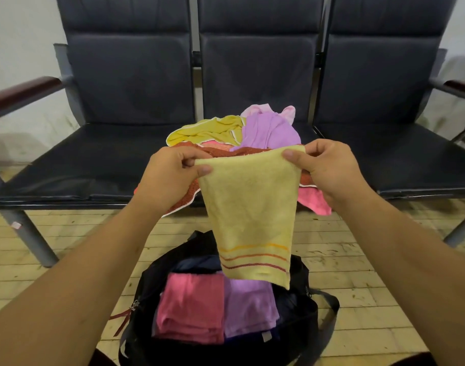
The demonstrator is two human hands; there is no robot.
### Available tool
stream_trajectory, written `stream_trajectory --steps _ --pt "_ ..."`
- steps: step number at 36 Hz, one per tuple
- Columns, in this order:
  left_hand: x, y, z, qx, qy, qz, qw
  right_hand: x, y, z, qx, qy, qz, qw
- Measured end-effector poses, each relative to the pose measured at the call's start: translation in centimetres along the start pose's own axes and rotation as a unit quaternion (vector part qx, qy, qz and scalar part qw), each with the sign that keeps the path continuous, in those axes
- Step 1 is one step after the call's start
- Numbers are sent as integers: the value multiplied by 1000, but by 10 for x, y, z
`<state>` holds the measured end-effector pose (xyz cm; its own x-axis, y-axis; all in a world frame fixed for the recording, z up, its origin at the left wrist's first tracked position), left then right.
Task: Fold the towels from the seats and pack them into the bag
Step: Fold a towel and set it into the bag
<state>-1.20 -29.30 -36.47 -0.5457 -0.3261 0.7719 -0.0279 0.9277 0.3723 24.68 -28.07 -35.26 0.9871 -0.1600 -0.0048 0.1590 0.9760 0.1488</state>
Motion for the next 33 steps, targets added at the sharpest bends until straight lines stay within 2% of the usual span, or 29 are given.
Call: stream_trajectory --steps 6,10,13,21,26,29,31,33 --pt "2 0 -4 -10 4 -20 1000 0 -6 0 -25 52 23 998" --pt "3 0 -5 -7 -56 4 998 -1 -2 -2 -17 69 29 997" --pt "2 -3 -7 -7 -62 13 998 -2 -2 -2 5 55 27 998" --pt "4 -9 -16 -22 -35 -15 999 -4 1 -6 19 27 -36 999" --pt "8 -10 -23 14 -91 -24 995 -5 2 -9 50 25 11 998" --pt "11 -11 -26 35 -143 -15 989 -12 -2 -5 64 26 109 992" --pt "12 -12 -28 54 -176 -12 983 -17 -3 -2 68 -19 141 988" --pt "12 -12 -27 73 -174 -11 982 -21 -5 5 31 -35 179 983"
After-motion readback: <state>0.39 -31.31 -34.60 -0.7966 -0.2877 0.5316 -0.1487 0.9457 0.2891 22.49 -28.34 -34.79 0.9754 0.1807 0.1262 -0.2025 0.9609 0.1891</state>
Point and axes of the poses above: each hand's wrist, its own y-axis towards the middle knuckle, its own x-axis out of the back of the hand, z = x × y, the point moved 1 cm from there along y, towards the middle knuckle, and after that the axes turned 13 degrees about y, right-handed, at the moved point
